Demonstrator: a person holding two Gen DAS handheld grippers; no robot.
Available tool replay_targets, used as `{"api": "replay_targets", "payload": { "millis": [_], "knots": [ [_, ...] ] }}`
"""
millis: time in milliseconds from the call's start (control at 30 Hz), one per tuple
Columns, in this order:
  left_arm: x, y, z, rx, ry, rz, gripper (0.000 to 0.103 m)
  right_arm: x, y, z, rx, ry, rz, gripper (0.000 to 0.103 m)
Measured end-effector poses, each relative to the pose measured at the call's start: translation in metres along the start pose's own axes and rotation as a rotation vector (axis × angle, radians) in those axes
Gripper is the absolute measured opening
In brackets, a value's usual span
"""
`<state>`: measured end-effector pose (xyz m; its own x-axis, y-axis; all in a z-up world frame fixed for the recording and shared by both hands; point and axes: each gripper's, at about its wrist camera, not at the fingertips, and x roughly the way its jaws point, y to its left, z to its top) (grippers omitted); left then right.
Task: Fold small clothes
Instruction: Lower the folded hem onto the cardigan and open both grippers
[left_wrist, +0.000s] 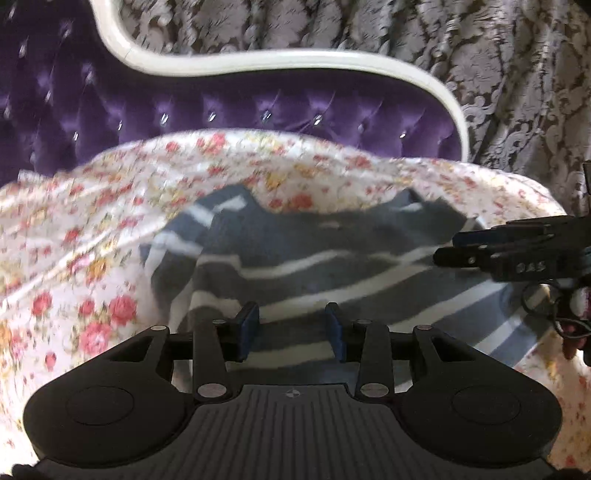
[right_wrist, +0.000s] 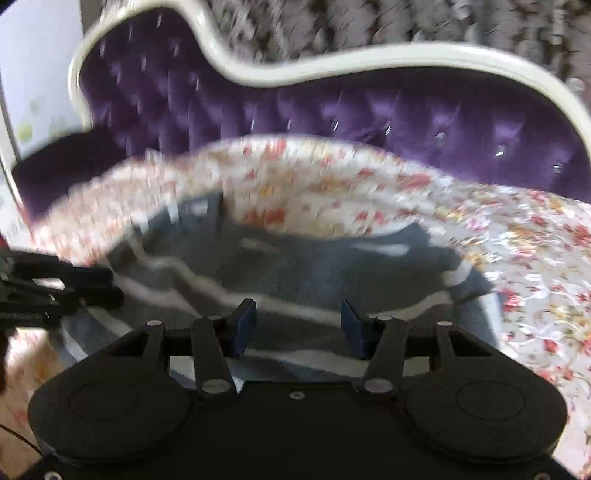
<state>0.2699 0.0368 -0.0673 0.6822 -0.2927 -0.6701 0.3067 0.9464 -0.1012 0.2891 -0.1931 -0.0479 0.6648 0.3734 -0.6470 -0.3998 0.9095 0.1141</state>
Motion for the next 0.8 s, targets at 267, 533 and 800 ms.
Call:
{"api": "replay_targets", "payload": {
  "millis": [267, 533, 800],
  "knots": [
    [-0.013, 0.014, -0.015, -0.035, -0.030, 0.008, 0.038, 0.037, -0.021, 0.007, -0.030, 0.017, -0.278, 0.062],
    [-0.021, 0.024, -0.021, -0.070, -0.021, 0.041, 0.039, 0.038, -0.028, 0.006, 0.007, -0.004, -0.304, 0.061],
    [-0.022, 0.046, -0.024, -0.158, 0.007, 0.041, 0.051, 0.035, -0.033, 0.008, 0.045, -0.027, -0.328, 0.063]
  ]
}}
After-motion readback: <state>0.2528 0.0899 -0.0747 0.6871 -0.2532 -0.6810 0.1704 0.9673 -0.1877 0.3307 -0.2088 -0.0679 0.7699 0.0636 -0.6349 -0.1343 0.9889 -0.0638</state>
